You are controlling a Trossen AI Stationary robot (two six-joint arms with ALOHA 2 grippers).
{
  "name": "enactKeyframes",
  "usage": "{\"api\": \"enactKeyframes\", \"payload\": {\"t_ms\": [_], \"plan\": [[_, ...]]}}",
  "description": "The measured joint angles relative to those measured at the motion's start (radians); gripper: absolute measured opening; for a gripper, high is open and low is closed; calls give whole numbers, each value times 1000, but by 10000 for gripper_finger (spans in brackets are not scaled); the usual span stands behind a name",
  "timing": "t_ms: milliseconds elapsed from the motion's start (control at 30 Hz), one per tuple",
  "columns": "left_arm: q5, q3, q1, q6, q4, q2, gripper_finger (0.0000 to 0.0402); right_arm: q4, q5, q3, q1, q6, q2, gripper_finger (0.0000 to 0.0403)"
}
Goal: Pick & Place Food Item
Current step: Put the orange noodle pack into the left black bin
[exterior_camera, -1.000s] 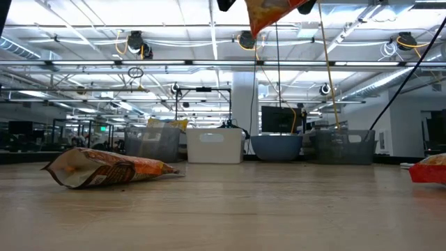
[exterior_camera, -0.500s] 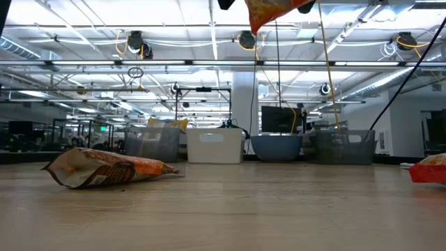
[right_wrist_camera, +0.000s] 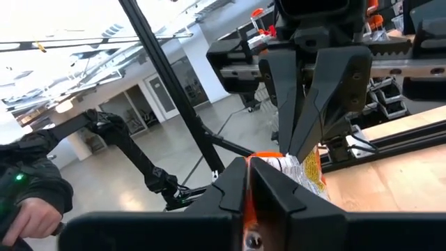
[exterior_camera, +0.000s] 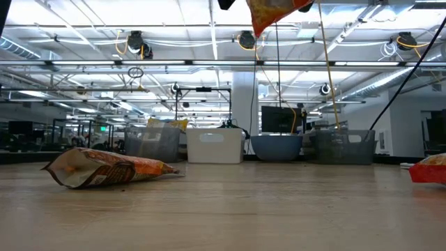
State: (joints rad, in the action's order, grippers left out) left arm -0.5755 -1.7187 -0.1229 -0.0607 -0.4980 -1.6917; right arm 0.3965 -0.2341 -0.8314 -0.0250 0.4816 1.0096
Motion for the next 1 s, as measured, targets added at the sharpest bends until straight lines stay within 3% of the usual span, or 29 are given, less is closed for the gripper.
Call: {"api": "enactKeyframes", "payload": {"t_ms": [300, 567, 767, 1000], "plan": [[8, 0, -7, -6, -1, 0, 1, 0, 50, 0, 21, 28, -1, 119], [4, -60, -40, 6, -97, 0, 1, -4, 51, 0, 62, 56, -1, 213], [-4, -123, -90, 60, -291, 6, 0, -4, 50, 0, 81, 50, -1, 243], [-27, -124, -188, 108, -375, 70, 0, -26, 52, 0, 103, 35, -1, 245]]}}
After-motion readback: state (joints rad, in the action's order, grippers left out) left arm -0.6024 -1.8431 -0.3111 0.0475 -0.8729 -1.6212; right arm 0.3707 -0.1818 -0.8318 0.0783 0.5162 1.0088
